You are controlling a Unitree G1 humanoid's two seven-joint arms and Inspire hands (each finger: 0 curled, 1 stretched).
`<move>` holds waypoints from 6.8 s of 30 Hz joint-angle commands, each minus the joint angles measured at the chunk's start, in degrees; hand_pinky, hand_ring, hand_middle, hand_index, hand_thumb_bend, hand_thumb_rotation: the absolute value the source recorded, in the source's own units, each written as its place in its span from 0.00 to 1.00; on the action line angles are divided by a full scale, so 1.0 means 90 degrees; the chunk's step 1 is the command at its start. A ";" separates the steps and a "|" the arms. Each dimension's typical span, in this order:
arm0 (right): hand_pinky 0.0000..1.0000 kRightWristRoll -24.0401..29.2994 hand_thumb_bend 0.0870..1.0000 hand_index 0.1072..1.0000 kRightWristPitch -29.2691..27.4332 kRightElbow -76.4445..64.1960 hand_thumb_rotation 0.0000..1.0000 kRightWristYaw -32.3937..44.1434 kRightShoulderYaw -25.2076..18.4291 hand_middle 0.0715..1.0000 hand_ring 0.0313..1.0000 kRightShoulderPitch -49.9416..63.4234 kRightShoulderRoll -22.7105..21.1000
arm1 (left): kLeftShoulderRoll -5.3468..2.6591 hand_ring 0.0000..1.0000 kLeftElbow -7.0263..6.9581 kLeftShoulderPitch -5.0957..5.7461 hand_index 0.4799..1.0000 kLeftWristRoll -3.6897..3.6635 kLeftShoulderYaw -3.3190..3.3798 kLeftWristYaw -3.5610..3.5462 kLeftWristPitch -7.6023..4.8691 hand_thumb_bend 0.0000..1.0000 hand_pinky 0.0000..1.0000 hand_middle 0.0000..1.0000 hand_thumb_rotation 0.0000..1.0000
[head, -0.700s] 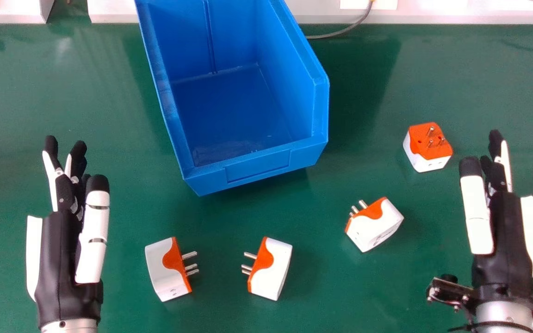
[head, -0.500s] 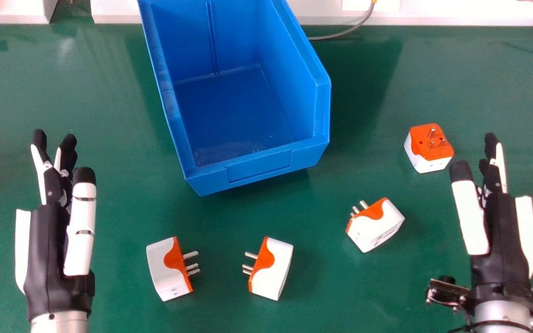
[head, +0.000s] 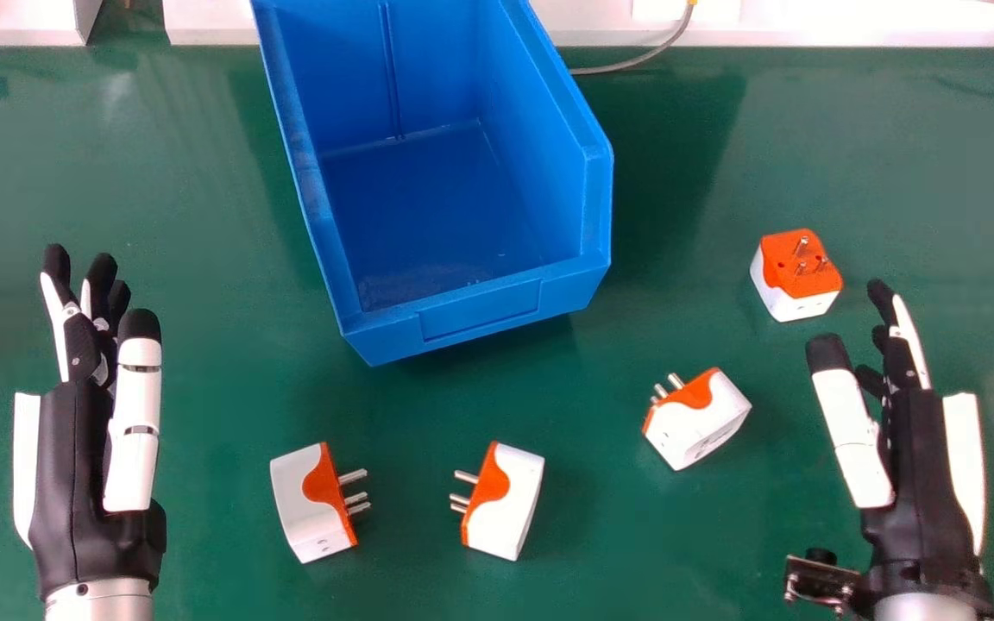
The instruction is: Pick all objects and put in blue box
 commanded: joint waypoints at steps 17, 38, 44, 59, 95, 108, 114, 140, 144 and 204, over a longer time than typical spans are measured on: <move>0.81 -0.0914 0.47 0.94 -0.0448 0.0261 0.85 -0.0668 0.0401 0.98 0.95 -0.0126 -0.0217 | 0.0062 0.99 -0.0515 0.0129 0.95 0.0212 0.0051 0.0111 0.0222 0.30 1.00 0.98 0.82; 0.75 -0.3348 0.77 0.90 0.1218 0.0675 0.76 -0.2295 0.1487 0.95 0.91 -0.0341 -0.0468 | 0.0056 0.99 -0.0554 0.0124 0.93 -0.0111 0.0069 -0.0088 0.0316 0.25 1.00 0.98 0.68; 0.72 -0.3361 0.80 0.87 0.1558 0.0798 0.68 -0.2317 0.1701 0.92 0.88 -0.0458 -0.0522 | 0.0076 0.99 -0.0566 0.0125 0.93 -0.0129 0.0076 -0.0150 0.0298 0.23 1.00 0.98 0.68; 0.67 -0.3701 0.74 0.81 0.3256 0.0713 0.61 -0.1623 0.2087 0.86 0.83 -0.0910 -0.0673 | 0.0047 1.00 -0.0778 0.0231 0.97 -0.0197 0.0108 -0.0235 0.0460 0.27 1.00 0.99 0.74; 0.35 -0.3304 0.42 0.60 0.3584 0.0656 0.00 -0.1676 0.2254 0.60 0.49 -0.1051 -0.0800 | -0.0026 0.99 -0.0956 0.0379 0.95 -0.0235 0.0148 -0.0242 0.0464 0.34 1.00 0.98 0.74; 0.28 -0.2927 0.43 0.53 0.3372 0.0354 0.00 -0.1554 0.2087 0.49 0.41 -0.0940 -0.0723 | -0.0038 0.99 -0.1055 0.0420 0.96 -0.0273 0.0102 -0.0287 0.0575 0.34 1.00 0.99 0.67; 0.28 -0.2920 0.44 0.51 0.3370 0.0167 0.00 -0.1544 0.2073 0.50 0.41 -0.0889 -0.0739 | -0.0050 0.98 -0.1100 0.0449 0.94 -0.0284 0.0089 -0.0303 0.0616 0.35 0.99 0.98 0.64; 0.27 -0.3308 0.43 0.50 0.2191 -0.2970 0.00 -0.0847 0.2574 0.44 0.37 0.0119 -0.0991 | -0.0068 0.99 -0.1181 0.0500 0.95 -0.0264 0.0064 -0.0296 0.0701 0.37 1.00 0.99 0.65; 0.26 -0.3260 0.43 0.52 0.2054 -0.3068 0.00 -0.0590 0.2770 0.44 0.36 -0.0003 -0.0852 | -0.0071 1.00 -0.1176 0.0513 0.96 -0.0239 0.0057 -0.0310 0.0688 0.34 1.00 0.99 0.67; 0.30 -0.3407 0.44 0.44 0.1906 0.4923 0.00 -0.0315 0.3509 0.54 0.44 -0.8447 0.0536 | -0.0251 1.00 -0.1443 0.0976 0.98 -0.0175 -0.0068 -0.0351 0.0640 0.39 1.00 1.00 0.75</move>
